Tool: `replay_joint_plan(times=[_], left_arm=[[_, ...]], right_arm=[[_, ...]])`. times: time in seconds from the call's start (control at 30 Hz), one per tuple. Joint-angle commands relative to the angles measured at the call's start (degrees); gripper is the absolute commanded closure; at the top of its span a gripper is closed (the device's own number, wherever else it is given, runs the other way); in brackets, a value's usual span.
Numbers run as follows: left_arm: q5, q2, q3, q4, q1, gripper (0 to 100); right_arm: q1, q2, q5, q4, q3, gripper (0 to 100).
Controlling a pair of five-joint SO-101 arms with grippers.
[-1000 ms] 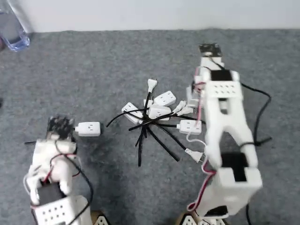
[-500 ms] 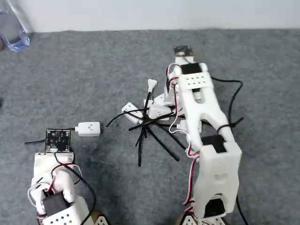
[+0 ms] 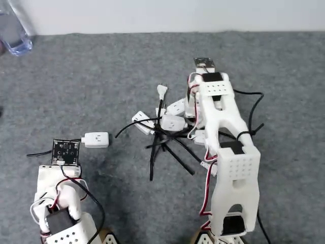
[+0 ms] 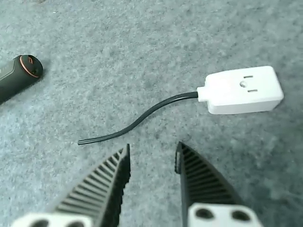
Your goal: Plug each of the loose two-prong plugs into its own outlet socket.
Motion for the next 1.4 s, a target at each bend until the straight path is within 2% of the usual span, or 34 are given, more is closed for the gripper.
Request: replay_joint_plan(times=[0.0, 0.2, 0.37, 0.57, 0.67, 0.77, 0.83, 1.03, 1.2, 1.37], left_arm=[[-0.5, -0.9, 0.0, 0.4, -0.3, 85], [-0.5, -0.9, 0.0, 0.4, -0.2, 85], [-0.5, -0.9, 0.0, 0.4, -0.2, 85], [-0.5, -0.9, 0.0, 0.4, -0.2, 85], [-0.5, -0.9, 0.0, 0.4, -0.2, 85], [-0.5, -0.9, 0.0, 0.4, -0.1, 85], [-0.5, -0.9, 0.0, 0.4, -0.1, 85], [-0.5, -0.9, 0.0, 0.4, -0.1, 85], [-0.5, -0.9, 0.0, 0.4, -0.1, 85], [-0.5, -0.9, 0.0, 0.4, -0.1, 85]], right_arm=[[2.4, 0.8, 1.7, 0.2, -2.3, 73.5], [2.8, 1.5, 4.1, 2.1, -2.4, 79.1], [2.9, 1.9, 8.4, 2.2, -2.1, 89.8], [4.2, 1.9, 18.2, 2.2, -2.1, 92.2], [4.5, 1.8, 18.5, 2.2, -2.1, 92.9], [4.6, 1.3, 17.9, 2.2, -2.5, 99.4], [4.6, -0.2, 17.7, 2.7, -3.5, 98.1], [4.7, -9.0, 18.5, 10.3, -8.8, 98.9], [5.1, -14.3, 22.4, 17.6, -13.7, 98.9], [11.5, -17.3, 24.4, 25.5, -19.5, 98.9]])
